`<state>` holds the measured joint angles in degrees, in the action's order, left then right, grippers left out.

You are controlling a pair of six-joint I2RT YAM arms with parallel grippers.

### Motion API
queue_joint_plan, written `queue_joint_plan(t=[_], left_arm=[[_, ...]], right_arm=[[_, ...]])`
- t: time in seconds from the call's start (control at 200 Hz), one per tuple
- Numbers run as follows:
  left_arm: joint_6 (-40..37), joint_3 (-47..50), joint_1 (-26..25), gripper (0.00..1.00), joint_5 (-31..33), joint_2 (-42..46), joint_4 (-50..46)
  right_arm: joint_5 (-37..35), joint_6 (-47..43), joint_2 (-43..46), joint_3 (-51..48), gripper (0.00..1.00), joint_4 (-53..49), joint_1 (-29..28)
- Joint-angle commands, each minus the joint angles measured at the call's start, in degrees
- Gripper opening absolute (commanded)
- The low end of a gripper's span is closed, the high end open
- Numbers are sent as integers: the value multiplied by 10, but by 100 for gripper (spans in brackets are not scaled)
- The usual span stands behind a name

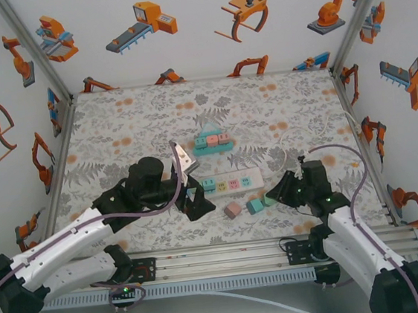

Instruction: Pull the plug off the socket

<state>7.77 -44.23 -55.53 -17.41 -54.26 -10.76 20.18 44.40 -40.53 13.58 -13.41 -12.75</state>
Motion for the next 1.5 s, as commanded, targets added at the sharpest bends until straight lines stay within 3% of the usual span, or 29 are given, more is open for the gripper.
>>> queue_joint_plan(t=[0.0, 0.095, 0.33, 0.581, 0.686, 0.816, 0.991, 1.202, 1.387, 1.497], left_arm=[[-12, -10, -5, 97, 19, -4, 21], [-10, -7, -6, 97, 30, -3, 25], [0, 17, -6, 97, 79, 23, 45], [7, 34, -6, 97, 114, 47, 48], [17, 36, -6, 97, 166, 52, 37], [44, 35, -6, 97, 275, 51, 8], [101, 48, -1, 97, 418, 52, -34], [193, 89, 15, 97, 518, 72, -36], [260, 109, 53, 97, 496, 82, -41], [278, 116, 73, 97, 464, 77, -36]], right_arm=[[23, 22, -12, -16, 38, 34, 4], [27, 26, -28, -19, 48, 42, 4], [12, 26, -51, -16, 53, 30, 4], [-29, 19, -26, 8, 65, -38, 4], [-40, 11, -7, 22, 70, -63, 4], [-68, -17, 7, 61, 76, -89, 4], [-57, -100, 31, 121, 81, -39, 3], [-1, -214, 21, 162, 80, 118, 1], [106, -380, -25, 194, 81, 219, -27], [152, -495, -42, 203, 89, 246, -68]])
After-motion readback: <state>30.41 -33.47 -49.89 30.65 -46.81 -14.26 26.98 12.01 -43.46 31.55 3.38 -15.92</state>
